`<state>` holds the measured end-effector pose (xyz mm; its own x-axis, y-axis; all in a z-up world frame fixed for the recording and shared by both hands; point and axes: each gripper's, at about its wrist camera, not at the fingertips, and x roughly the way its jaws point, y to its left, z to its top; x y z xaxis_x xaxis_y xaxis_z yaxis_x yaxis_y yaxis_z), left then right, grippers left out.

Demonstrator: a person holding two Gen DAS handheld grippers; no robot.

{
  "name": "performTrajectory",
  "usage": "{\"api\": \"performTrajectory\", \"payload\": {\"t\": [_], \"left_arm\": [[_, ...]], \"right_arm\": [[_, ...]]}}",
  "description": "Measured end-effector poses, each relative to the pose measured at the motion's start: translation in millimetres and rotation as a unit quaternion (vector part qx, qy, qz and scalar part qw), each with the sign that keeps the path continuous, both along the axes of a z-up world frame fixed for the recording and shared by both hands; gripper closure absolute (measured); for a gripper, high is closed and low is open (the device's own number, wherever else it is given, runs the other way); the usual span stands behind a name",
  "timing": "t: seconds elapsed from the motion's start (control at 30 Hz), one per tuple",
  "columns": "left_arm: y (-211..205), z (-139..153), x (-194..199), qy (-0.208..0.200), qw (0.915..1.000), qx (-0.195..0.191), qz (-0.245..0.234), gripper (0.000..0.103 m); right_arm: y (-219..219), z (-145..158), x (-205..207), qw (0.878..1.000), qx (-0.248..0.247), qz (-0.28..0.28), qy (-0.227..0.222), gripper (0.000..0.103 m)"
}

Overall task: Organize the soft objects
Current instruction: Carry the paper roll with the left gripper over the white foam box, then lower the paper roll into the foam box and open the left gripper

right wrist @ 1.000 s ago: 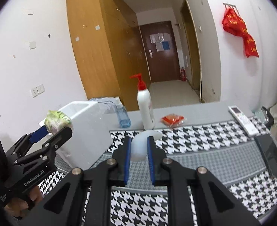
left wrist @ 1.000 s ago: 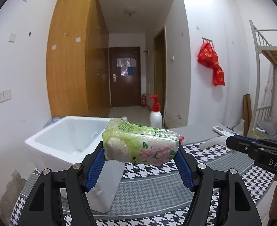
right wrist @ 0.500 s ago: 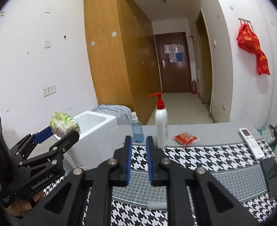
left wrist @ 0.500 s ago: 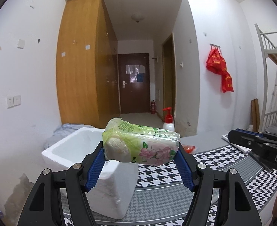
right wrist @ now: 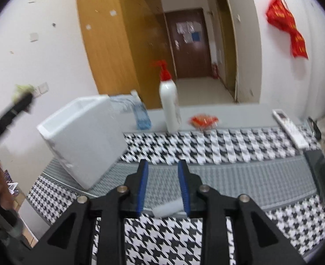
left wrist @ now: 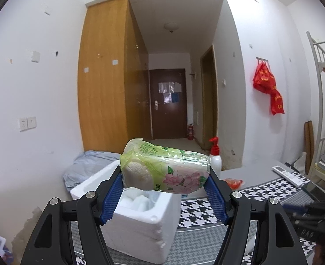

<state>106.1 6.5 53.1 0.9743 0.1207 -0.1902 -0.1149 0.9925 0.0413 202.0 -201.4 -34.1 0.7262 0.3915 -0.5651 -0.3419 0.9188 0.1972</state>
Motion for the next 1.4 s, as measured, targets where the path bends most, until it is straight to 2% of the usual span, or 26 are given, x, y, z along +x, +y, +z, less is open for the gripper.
{"api": "performTrajectory", "payload": {"t": [0.17,0.47,0.6,0.8,0.97,1.1,1.27,1.4], "left_arm": [[10,2,5,0.001,0.9998,0.002,0.019,0.032],[30,-3,21,0.020,0.9988,-0.007,0.044,0.032],[38,-4,31,0.032,0.9982,-0.010,0.049,0.032],[47,-5,43,0.049,0.9976,-0.022,0.044,0.032],[53,-6,59,0.081,0.9956,-0.031,0.038,0.032],[60,-9,68,0.097,0.9938,-0.043,0.035,0.032],[70,-12,82,0.110,0.9921,-0.049,0.036,0.032],[74,-12,85,0.108,0.9925,-0.050,0.028,0.019]], "right_arm": [[-2,-32,10,0.998,-0.004,-0.018,0.052,0.071],[1,-62,11,0.995,-0.012,-0.020,0.092,0.071],[-2,-73,14,0.993,-0.010,-0.030,0.113,0.067],[2,-78,10,0.992,-0.014,-0.028,0.120,0.067],[6,-82,10,0.991,-0.017,-0.027,0.128,0.066],[7,-83,10,0.991,-0.018,-0.030,0.130,0.057],[8,-86,12,0.989,-0.019,-0.041,0.138,0.057],[13,-91,14,0.987,-0.013,-0.049,0.150,0.057]]}}
